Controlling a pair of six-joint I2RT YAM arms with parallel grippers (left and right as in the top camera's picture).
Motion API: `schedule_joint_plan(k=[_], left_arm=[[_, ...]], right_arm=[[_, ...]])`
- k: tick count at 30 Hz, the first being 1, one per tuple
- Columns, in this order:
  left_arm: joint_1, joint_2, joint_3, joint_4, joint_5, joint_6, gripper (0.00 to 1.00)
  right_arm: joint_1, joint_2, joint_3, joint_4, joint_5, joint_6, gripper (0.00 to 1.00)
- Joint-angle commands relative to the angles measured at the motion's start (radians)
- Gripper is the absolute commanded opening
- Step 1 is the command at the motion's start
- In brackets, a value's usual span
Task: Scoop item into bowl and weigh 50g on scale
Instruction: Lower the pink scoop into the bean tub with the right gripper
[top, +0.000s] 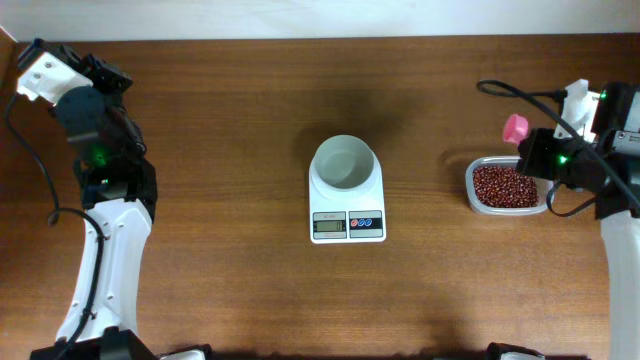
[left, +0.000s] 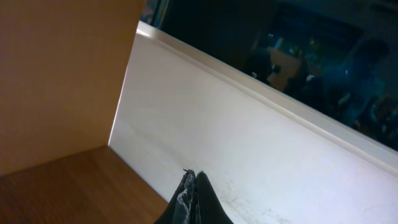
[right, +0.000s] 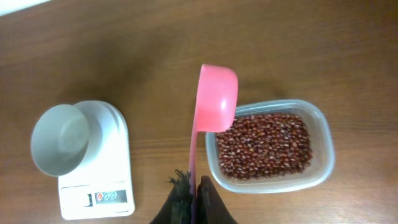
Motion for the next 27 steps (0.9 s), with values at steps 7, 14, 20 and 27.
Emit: schedule_joint_plan(k=[7, 14, 20, 27], left_arm=[[0.005, 0.021, 0.009, -0.173, 0.027, -0.049, 0.00], [-0.006, 0.030, 0.009, -0.578, 0.446, -0.113, 0.00], [-0.094, 0.030, 0.039, -0.720, 0.592, -0.020, 0.00], [-0.085, 0.030, 0.109, -0.526, 0.371, 0.185, 0.03]], right_arm=[[-0.128, 0.023, 0.011, -0.171, 0.066, 0.004, 0.04], [-0.128, 0.029, 0.011, -0.132, 0.067, -0.153, 0.04], [-0.128, 0.102, 0.011, -0.158, 0.066, -0.154, 0.04], [-0.128, 0.213, 0.009, -0.249, 0.051, -0.155, 0.04]])
